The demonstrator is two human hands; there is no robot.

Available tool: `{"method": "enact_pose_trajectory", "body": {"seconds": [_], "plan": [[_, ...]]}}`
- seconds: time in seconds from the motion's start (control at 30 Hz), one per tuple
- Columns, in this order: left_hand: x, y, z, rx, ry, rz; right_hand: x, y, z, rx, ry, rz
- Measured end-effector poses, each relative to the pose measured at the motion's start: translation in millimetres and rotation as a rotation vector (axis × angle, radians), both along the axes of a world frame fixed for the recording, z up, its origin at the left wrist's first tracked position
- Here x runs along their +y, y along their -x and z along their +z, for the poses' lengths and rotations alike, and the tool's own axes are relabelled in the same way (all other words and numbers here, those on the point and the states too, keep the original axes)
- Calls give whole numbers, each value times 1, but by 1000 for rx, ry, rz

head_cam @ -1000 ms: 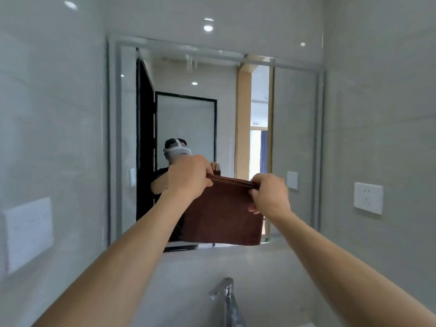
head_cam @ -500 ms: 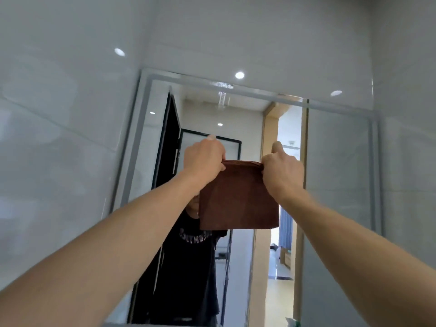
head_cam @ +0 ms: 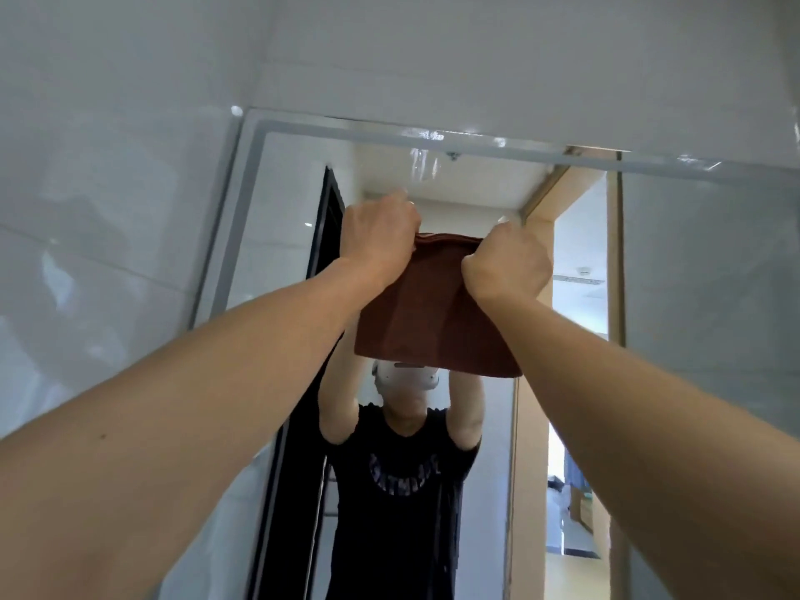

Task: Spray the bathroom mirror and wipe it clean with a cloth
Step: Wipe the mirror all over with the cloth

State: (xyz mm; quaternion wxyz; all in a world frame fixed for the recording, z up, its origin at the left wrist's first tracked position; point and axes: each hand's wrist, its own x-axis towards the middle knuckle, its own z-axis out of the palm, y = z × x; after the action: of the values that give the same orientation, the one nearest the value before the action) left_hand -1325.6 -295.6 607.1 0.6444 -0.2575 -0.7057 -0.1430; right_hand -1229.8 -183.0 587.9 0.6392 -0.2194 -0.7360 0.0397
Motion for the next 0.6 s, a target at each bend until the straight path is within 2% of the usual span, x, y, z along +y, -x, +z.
{"method": "enact_pose_trajectory", "body": {"seconds": [0.1, 0.2, 0.27, 0.33, 0.43, 0.6], "plan": [[0, 5, -10, 9, -62, -105, -11, 20, -29, 91, 9, 63], [-3, 5, -14, 4, -143, -172, -25, 52, -58, 68, 26, 31], [-9, 9, -16, -9, -153, -193, -32, 72, -66, 64, 78, 56], [-21, 14, -20, -36, -177, -240, -32, 87, -62, 153, 77, 67], [-49, 23, -27, -111, -339, -337, -29, 99, -47, 241, -17, 16], [-94, 37, -43, -160, -417, -285, -47, 121, -15, 66, -351, -51]]}}
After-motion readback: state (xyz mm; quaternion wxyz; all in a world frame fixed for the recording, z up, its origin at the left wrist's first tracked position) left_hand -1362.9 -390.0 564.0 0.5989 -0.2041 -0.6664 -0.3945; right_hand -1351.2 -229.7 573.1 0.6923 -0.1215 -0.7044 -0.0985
